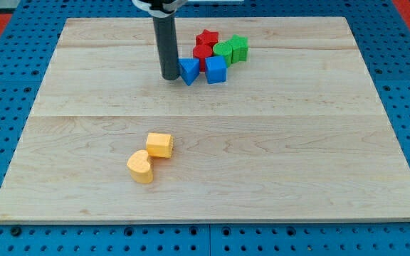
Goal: Move the yellow hexagon into the blue cube
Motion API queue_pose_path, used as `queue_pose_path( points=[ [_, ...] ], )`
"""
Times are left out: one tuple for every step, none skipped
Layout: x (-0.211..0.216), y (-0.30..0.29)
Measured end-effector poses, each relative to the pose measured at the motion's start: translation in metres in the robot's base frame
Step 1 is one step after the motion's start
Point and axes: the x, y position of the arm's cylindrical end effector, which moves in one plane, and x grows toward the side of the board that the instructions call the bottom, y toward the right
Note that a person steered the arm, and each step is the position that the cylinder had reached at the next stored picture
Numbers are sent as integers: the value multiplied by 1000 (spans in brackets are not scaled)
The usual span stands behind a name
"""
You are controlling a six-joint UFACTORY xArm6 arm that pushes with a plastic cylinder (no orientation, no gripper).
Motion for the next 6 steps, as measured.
queue_pose_path(
  points=[
    [2,29],
    [32,6],
    [102,2],
    [173,53],
    [230,35],
    [260,-44]
  ],
)
